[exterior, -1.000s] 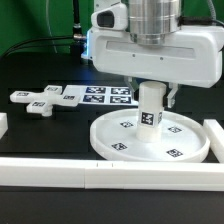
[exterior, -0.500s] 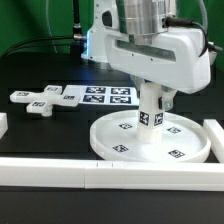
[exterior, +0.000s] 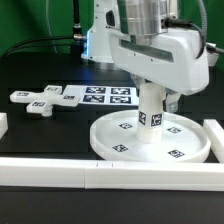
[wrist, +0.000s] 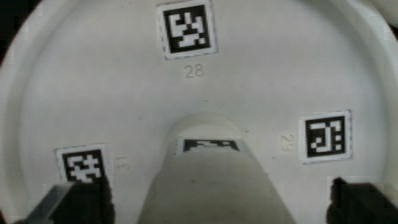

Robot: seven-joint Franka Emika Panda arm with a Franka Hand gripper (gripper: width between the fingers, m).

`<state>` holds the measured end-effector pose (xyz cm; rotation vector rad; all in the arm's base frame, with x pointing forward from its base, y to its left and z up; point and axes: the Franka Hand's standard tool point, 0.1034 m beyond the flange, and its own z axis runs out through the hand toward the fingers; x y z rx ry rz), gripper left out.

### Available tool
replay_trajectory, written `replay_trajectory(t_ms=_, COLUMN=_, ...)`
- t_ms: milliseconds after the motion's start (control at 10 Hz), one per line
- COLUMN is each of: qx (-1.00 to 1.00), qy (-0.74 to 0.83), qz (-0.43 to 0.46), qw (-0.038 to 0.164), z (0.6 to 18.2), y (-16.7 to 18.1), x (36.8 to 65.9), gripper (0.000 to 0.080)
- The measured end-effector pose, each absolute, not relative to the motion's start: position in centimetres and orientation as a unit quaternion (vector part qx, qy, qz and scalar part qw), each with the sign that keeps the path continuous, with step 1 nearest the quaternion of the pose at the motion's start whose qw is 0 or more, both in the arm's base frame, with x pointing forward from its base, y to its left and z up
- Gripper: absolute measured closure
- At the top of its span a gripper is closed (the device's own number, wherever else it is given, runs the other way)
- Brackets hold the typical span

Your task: Assemble round table

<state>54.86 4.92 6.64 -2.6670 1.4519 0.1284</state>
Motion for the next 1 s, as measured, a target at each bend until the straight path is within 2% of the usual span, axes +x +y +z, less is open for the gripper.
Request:
replay_trajectory(t_ms=500, qx=-0.946, qy=0.317, qz=0.032, qw=0.056, z=6.63, y=5.13, x=54.89, gripper=0.015)
replay_trajectory(t_ms=1000, qx=-0.998, qy=0.041, qz=0.009, qw=0.05, z=6.66, y=4.47, x=55.13, gripper=0.015)
